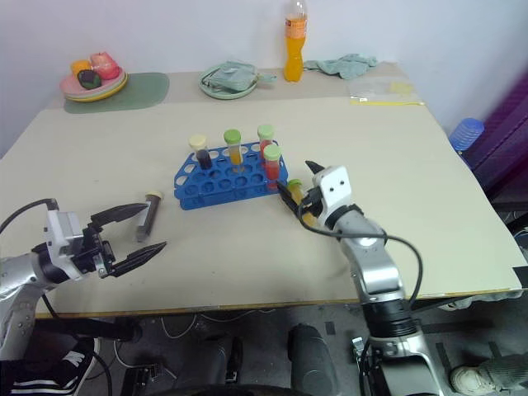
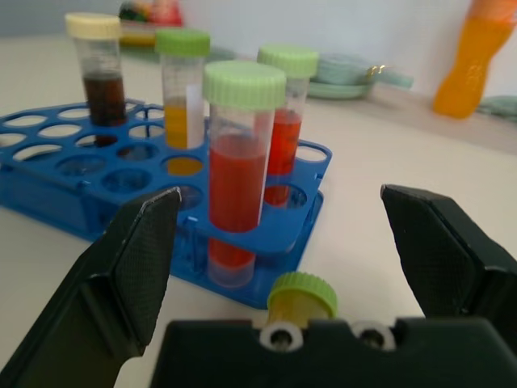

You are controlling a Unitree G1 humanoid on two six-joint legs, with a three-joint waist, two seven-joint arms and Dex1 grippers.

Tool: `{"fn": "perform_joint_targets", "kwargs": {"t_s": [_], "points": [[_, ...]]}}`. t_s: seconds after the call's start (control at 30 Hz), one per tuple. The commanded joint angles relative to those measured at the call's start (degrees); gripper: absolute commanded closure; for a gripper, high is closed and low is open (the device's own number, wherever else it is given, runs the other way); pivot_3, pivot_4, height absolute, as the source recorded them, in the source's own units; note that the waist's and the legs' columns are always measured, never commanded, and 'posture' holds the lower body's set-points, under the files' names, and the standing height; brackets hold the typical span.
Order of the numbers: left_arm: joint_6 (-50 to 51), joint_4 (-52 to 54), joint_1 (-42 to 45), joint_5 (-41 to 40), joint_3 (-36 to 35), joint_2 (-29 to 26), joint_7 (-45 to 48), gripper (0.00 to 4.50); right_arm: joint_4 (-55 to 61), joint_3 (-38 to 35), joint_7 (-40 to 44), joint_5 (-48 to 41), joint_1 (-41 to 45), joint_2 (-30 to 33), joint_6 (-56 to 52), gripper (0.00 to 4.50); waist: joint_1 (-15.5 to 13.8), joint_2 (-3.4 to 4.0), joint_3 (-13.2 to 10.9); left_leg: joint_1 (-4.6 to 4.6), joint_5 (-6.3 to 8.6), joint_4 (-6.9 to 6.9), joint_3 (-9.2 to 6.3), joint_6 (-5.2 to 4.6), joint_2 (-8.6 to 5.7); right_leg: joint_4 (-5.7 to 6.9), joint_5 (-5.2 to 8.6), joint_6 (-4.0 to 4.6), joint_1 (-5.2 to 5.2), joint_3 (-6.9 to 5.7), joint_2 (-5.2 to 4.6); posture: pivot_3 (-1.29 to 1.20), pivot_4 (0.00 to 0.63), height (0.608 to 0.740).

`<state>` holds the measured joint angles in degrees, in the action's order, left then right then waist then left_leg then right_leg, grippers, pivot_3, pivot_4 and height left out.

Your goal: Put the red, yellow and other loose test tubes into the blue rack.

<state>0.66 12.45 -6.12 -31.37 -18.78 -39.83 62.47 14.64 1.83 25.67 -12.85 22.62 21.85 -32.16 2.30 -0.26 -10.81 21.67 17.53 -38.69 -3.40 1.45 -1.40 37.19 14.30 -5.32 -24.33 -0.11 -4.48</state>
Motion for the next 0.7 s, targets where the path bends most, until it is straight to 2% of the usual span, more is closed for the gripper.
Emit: {"fn": "perform_joint_targets", "kwargs": {"t_s": [0.03,0.17,0.23,0.3,0.4,0.47,0.7], "points": [[-1.10,0.17,0.99,-0.18,-0.46,-0.44,0.55,0.00,8.36,-3.33,0.25,-6.80,6.56,5.07,-24.78,0.11,-0.20,-0.01,0.00,0.00,0.00,0.00,0.00,0.00,-0.01,0.00,0.00,0.00,0.01,-0.01,0.00,0.00,0.150,0.740],[-1.27,-0.53,2.01,0.20,0.23,0.00,0.65,0.00,9.36,-1.95,-0.43,-9.74,14.79,7.54,-43.29,0.11,-0.29,-0.03,0.01,0.01,0.02,0.08,-0.02,-0.03,0.01,-0.09,0.01,0.02,0.00,-0.03,-0.02,0.00,0.150,0.740],[-1.69,-0.78,2.33,0.58,0.77,0.50,0.71,0.00,7.95,2.13,-1.94,-8.57,19.54,9.91,-51.73,0.11,-0.12,-0.01,0.01,0.01,0.01,0.15,0.01,-0.03,0.00,-0.10,0.01,0.02,-0.03,-0.02,-0.03,0.00,0.150,0.740],[-1.94,-0.82,2.36,0.89,1.08,0.93,0.54,0.00,4.09,-0.88,-3.03,-9.20,22.08,7.25,-57.32,0.11,-0.08,-0.04,0.02,0.03,0.01,0.17,0.03,-0.03,0.00,-0.11,0.01,0.02,-0.08,-0.01,-0.05,0.00,0.150,0.740],[-2.12,-0.67,2.08,1.08,1.20,1.50,0.04,0.00,-4.06,-6.07,-6.76,-11.34,24.54,3.08,-60.34,0.11,-0.20,-0.08,0.04,0.02,0.01,0.26,0.03,-0.02,-0.01,-0.17,0.00,0.01,-0.08,-0.01,-0.05,0.00,0.150,0.740],[-2.37,-0.41,1.63,1.15,1.20,1.62,-0.04,0.00,-6.67,-6.12,-9.34,-13.87,25.91,2.56,-60.34,0.11,-0.35,-0.07,0.04,0.03,0.01,0.33,0.05,-0.02,-0.02,-0.20,0.00,0.01,-0.10,-0.01,-0.05,0.00,0.150,0.740],[-2.43,1.50,0.03,0.74,1.25,2.12,-1.35,0.00,-18.05,-2.62,-21.78,-31.72,30.47,7.41,-60.34,0.11,-0.11,-0.06,0.03,0.17,0.00,0.42,0.08,-0.02,-0.04,-0.24,0.00,0.00,-0.26,-0.01,-0.09,0.00,0.150,0.740]]}}
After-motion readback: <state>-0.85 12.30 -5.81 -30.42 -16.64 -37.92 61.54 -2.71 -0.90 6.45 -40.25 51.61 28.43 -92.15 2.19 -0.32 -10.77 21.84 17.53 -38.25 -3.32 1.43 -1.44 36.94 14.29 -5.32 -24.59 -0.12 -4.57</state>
